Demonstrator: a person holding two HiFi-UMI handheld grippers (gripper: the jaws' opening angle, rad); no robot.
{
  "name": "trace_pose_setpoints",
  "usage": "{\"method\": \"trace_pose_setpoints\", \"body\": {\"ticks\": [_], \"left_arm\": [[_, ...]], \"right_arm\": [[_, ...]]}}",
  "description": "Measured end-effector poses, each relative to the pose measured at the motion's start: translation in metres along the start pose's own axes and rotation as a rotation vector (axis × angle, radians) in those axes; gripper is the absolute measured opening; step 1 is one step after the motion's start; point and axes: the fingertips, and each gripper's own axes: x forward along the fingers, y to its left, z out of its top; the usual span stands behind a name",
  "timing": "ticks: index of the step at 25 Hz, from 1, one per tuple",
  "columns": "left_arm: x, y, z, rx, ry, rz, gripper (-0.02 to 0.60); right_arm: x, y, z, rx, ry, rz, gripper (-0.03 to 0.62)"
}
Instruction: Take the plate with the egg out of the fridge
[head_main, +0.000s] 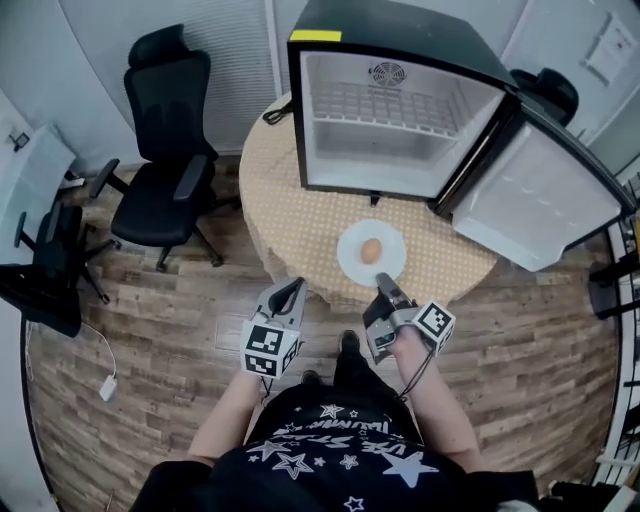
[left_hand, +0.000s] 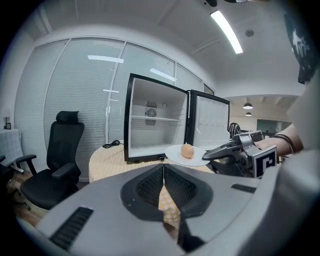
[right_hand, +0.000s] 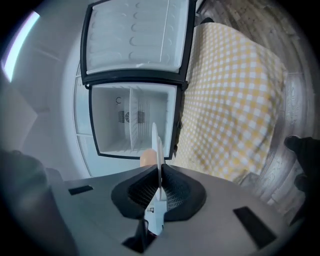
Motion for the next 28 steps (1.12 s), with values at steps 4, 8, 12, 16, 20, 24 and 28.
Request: {"method": "trace_pose_setpoints", "body": {"ticks": [4,8,12,16,20,24,28], "left_arm": [[-0.014,-0.011,-0.013,0.012,-0.002,-0.060,0.009],[-0.022,-0.027,-0.020,0.016,-0.001,-0.102,0.009],[-0.026,-0.050,-0.020,0.030,-0.010,-0.140,0.009],[-0.028,-0.068,-0.017,0.063,-0.019,-0.146,0.009],[-0.036,-0.083,-0.010,0.071,-0.056,-0.108,0.009],[-0.046,-0.111,-0.014,0.075,-0.047,-0.098,0.009],[-0.058,-0.129,-0.009,0.080,-0.074,-0.049,0.009]], "right_arm": [[-0.035,0.001,-0.018,-0.006,-0.032,0.002,0.034],[-0.069,0.002,-0.027,0.000,-0.070,0.003,0.034],[-0.091,0.003,-0.024,-0.010,-0.088,0.008,0.034],[-0.104,-0.003,-0.016,0.003,-0.099,0.000,0.034],[-0.115,0.000,-0.017,0.010,-0.065,0.029,0.034],[-0.142,-0.003,-0.014,0.008,-0.036,0.025,0.034],[-0.170,-0.002,-0.010,-0.005,-0.009,0.032,0.034]]}}
